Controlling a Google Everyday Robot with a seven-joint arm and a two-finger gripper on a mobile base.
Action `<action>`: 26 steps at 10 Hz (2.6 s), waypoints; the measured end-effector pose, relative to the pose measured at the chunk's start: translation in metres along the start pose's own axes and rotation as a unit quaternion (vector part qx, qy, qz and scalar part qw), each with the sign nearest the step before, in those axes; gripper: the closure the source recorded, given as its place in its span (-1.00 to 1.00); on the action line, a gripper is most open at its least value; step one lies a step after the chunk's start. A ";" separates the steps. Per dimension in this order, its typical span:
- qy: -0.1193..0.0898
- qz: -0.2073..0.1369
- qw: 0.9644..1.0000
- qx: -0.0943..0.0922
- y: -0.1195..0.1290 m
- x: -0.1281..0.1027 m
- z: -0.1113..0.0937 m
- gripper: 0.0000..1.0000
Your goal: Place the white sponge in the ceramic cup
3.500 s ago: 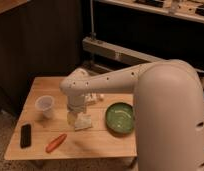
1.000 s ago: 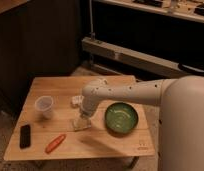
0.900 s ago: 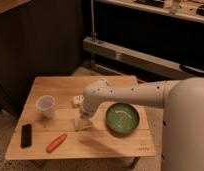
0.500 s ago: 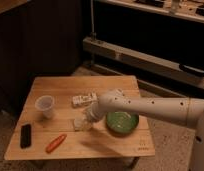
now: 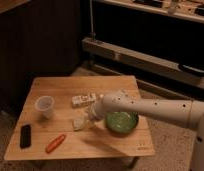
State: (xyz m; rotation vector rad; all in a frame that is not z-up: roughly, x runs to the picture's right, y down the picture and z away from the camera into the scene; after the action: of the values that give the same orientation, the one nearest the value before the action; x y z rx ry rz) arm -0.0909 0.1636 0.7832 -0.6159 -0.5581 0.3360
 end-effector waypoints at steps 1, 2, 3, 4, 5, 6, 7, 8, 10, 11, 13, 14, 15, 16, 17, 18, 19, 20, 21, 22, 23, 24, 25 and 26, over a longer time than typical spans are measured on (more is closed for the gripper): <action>0.002 -0.014 1.000 0.000 0.005 -0.001 0.002 -0.30; 0.001 -0.016 1.000 0.000 0.007 -0.002 0.002 -0.30; 0.003 -0.013 1.000 -0.002 0.006 -0.003 0.001 -0.30; 0.006 -0.023 1.000 -0.012 0.003 -0.006 0.004 -0.30; 0.013 -0.051 0.998 -0.020 -0.001 -0.004 0.005 -0.30; 0.018 -0.077 0.997 -0.027 -0.005 -0.003 0.007 -0.30; 0.027 -0.119 0.992 -0.039 -0.011 -0.003 0.010 -0.30; 0.036 -0.138 0.989 -0.048 -0.015 -0.004 0.012 -0.30; 0.049 -0.134 0.989 -0.047 -0.021 0.002 0.009 -0.30; 0.051 -0.130 0.989 -0.046 -0.022 0.004 0.008 -0.30; 0.048 -0.100 0.993 -0.038 -0.022 0.014 0.005 -0.30; 0.042 -0.081 0.995 -0.031 -0.022 0.022 0.000 -0.30; 0.038 -0.077 0.996 -0.028 -0.022 0.024 0.000 -0.30; 0.038 -0.075 0.996 -0.028 -0.022 0.026 -0.001 -0.30; 0.039 -0.075 0.996 -0.032 -0.022 0.028 -0.001 -0.30; 0.041 -0.076 0.995 -0.042 -0.021 0.032 -0.002 -0.30; 0.042 -0.079 0.995 -0.047 -0.021 0.032 -0.002 -0.30; 0.043 -0.082 0.994 -0.058 -0.019 0.033 0.001 -0.30; 0.045 -0.083 0.993 -0.066 -0.018 0.037 0.002 -0.30; 0.045 -0.083 0.993 -0.072 -0.017 0.039 0.003 -0.30; 0.046 -0.085 0.992 -0.078 -0.016 0.041 0.006 -0.30; 0.045 -0.089 0.991 -0.084 -0.014 0.041 0.011 -0.30; 0.036 -0.097 0.991 -0.089 -0.013 0.040 0.015 -0.30; 0.028 -0.103 0.990 -0.094 -0.013 0.038 0.020 -0.30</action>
State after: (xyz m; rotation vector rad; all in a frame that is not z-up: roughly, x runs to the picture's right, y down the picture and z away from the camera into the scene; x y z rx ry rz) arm -0.0702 0.1803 0.8196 -0.7402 -0.5974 0.0711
